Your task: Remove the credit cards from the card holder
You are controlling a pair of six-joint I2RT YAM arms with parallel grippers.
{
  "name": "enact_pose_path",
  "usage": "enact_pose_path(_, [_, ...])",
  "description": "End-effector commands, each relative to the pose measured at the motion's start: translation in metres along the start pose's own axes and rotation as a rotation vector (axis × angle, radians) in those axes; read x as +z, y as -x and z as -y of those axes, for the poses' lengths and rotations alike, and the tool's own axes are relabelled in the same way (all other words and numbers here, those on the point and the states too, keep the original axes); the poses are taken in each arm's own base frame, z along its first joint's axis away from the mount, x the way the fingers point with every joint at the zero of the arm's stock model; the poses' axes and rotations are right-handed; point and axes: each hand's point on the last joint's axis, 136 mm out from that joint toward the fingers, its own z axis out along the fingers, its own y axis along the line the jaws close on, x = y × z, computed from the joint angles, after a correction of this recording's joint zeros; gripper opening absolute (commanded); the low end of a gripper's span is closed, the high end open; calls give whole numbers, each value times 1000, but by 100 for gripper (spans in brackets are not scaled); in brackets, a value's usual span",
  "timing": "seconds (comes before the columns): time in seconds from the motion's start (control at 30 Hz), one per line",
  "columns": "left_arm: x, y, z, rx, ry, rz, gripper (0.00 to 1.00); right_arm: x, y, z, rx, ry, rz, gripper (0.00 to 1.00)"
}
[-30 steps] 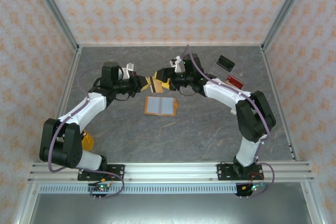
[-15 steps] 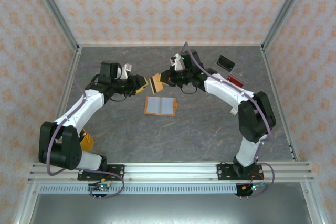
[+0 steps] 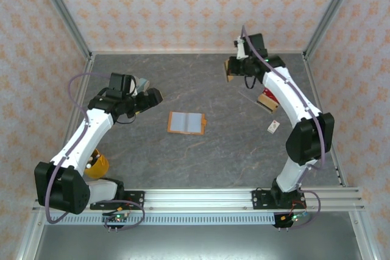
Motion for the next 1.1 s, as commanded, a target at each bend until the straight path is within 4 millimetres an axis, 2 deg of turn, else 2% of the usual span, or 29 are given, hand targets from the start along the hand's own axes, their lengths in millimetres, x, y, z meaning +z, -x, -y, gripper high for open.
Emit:
enact_pose_path(0.0, [-16,10,-8,44,59,62,100,-33,18,35,-154,-115,44,0])
enact_pose_path(0.2, [-15,7,-14,44,84,60,100,-50,30,69,-352,-175,93,0])
enact_pose_path(0.47, [-14,7,-17,40,100,54,100,-63,18,113,-515,-232,-8,0])
enact_pose_path(0.63, [-12,7,-18,37,101,50,100,-58,-9,135,-561,-207,-131,0])
enact_pose_path(0.87, [-10,6,-20,36,110,40,100,-26,-65,158,-647,-161,-384,0])
enact_pose_path(1.07, [-7,5,-20,37,108,36,100,-20,-98,151,-678,-35,-480,0])
